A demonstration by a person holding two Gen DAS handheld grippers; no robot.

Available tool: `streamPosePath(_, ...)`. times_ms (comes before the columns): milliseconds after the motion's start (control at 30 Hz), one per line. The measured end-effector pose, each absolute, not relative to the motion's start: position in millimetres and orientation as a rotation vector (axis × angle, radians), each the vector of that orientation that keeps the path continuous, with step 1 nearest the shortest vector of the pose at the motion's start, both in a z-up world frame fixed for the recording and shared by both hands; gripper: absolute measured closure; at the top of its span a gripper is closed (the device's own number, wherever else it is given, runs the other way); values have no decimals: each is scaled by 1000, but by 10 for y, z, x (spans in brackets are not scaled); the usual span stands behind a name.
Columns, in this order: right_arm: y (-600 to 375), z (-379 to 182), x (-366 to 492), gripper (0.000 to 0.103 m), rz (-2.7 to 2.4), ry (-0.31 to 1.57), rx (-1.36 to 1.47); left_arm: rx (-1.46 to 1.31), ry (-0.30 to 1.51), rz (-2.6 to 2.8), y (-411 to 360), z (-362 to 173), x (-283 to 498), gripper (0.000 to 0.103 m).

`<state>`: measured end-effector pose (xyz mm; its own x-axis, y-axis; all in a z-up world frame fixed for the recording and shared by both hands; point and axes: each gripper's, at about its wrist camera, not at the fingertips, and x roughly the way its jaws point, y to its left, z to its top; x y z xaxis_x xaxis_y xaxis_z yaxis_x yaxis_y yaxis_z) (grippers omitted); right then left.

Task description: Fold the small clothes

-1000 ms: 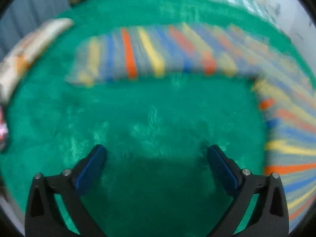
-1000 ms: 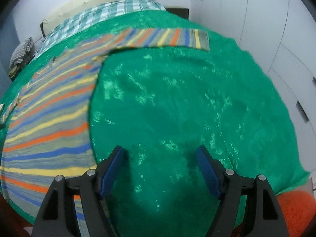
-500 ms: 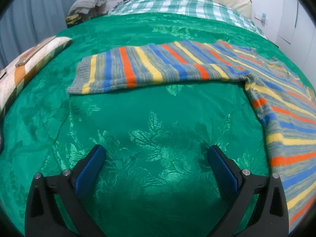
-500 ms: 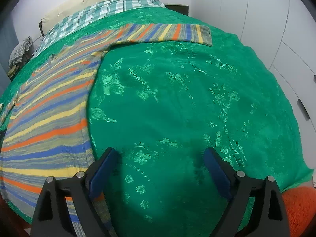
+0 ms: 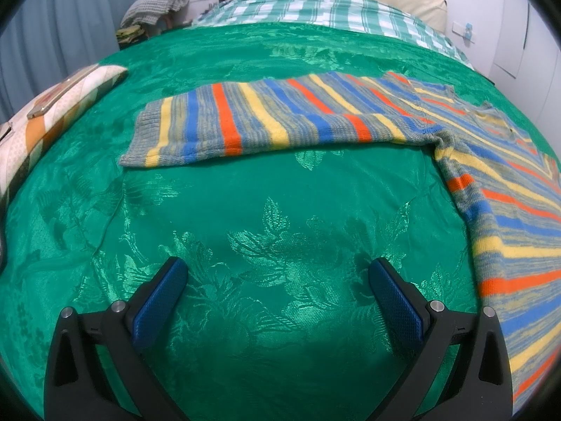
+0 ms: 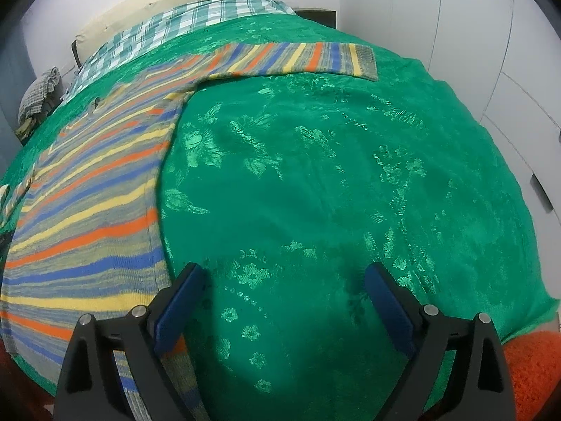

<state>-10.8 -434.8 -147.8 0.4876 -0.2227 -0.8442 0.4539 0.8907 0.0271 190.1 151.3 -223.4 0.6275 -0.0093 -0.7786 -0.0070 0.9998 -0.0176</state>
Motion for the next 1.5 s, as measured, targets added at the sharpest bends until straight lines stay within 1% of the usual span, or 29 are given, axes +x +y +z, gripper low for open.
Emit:
streamPosePath(167,-4341,-1486,-87,5,-423,979,269,-20,893,-1,1501,-2236,1909,0)
streamPosePath(1500,-4335,-1491,-95,5,-421,978,260,-20,892,-1,1513,-2230,1896,0)
